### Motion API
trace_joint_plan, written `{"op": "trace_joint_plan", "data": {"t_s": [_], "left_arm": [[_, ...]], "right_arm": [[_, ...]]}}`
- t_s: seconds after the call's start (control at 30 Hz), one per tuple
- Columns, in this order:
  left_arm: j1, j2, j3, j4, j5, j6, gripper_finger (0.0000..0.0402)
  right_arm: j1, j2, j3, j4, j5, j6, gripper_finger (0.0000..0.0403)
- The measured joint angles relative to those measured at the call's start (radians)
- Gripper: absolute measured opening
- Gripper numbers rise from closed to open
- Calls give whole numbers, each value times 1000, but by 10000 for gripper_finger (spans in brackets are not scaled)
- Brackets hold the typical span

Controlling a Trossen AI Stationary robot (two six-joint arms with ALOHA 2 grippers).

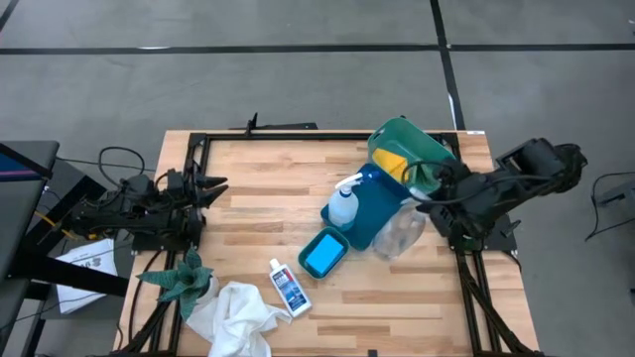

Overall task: Pick & Place Kitchen Items
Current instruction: Put the transparent spray bottle into the blue bin

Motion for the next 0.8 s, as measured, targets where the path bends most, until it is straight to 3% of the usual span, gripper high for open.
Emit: {"op": "trace_joint_plan", "data": {"t_s": [0.47,0.7,0.8], "left_arm": [[0,0,0,0,13,-154,87],[0,0,0,31,146,-190,87],[0,0,0,72,153,-190,87]], "right_arm": [[-17,-58,0,1,7,-255,90],[-49,-66,0,1,-10,-368,90],[-81,-68,0,2,-30,-428,90]]}}
